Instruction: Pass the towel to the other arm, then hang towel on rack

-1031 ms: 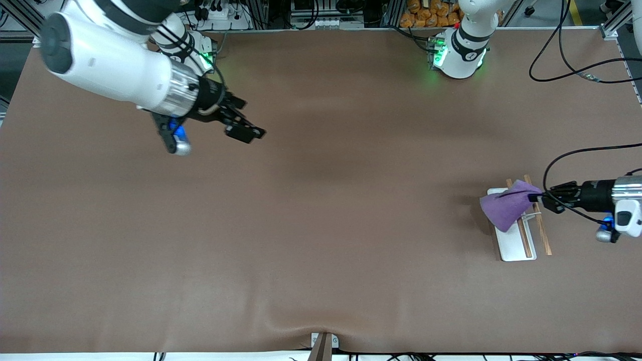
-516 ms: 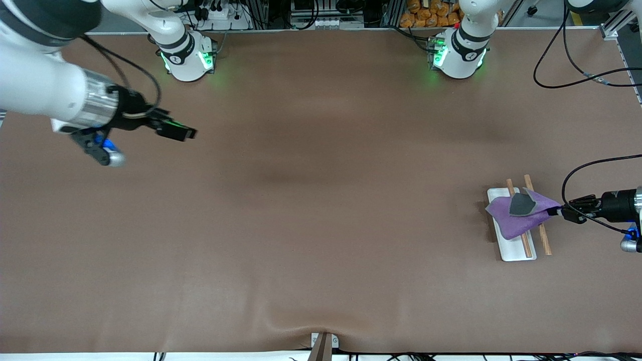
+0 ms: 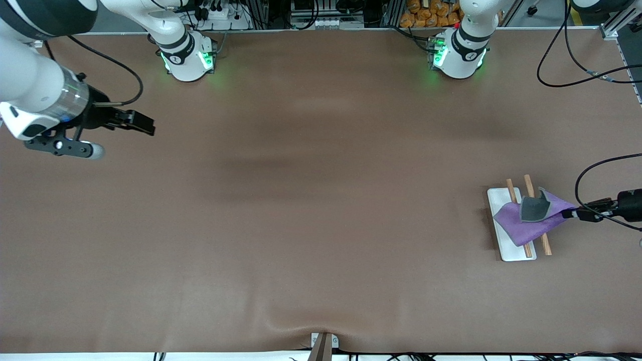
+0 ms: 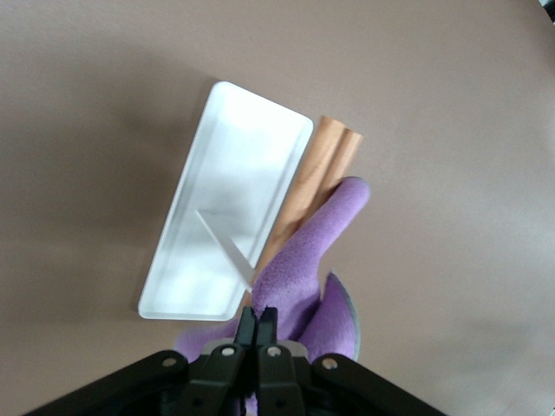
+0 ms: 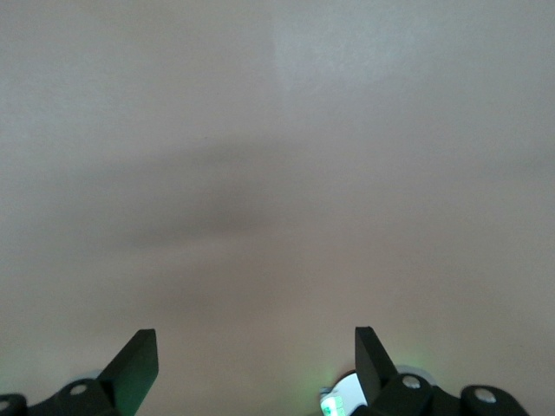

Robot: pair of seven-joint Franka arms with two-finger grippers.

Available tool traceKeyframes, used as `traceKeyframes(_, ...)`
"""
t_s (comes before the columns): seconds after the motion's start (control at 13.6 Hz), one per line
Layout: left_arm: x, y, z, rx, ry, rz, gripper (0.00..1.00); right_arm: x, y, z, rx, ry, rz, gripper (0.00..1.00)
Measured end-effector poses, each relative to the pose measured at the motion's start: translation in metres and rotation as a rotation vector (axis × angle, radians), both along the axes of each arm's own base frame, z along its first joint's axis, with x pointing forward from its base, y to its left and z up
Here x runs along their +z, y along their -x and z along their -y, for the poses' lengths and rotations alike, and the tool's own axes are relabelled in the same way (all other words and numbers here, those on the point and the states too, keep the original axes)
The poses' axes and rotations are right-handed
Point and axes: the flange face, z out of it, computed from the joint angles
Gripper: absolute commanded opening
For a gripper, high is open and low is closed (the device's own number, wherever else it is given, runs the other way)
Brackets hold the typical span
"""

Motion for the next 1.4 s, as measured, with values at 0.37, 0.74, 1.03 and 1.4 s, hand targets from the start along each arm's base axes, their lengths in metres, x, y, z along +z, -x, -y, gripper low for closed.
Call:
traceKeyframes(0.37,-0.033,0.01,-0.028,-0.058,0.029,0.031,0.24,-0.009,0.004,0.097,0.067,-0.032,0.043,1.0)
traceKeyframes(0.74,-0.036,0.006,-0.023,-0.055,0.029,0.032,0.84,-0.016,0.045,0.094,0.069,-0.017,0.124,1.0)
traceKeyframes(1.03,-0.03,0.001,-0.016,-0.019,0.027,0.016,1.0,0.001,0.041,0.095,0.067,-0.014,0.173,1.0)
traceKeyframes(1.4,-0.015,-0.003,-0.01,-0.012,0.017,0.028,1.0,0.024,0.014,0.099,0.068,-0.022,0.16,1.0)
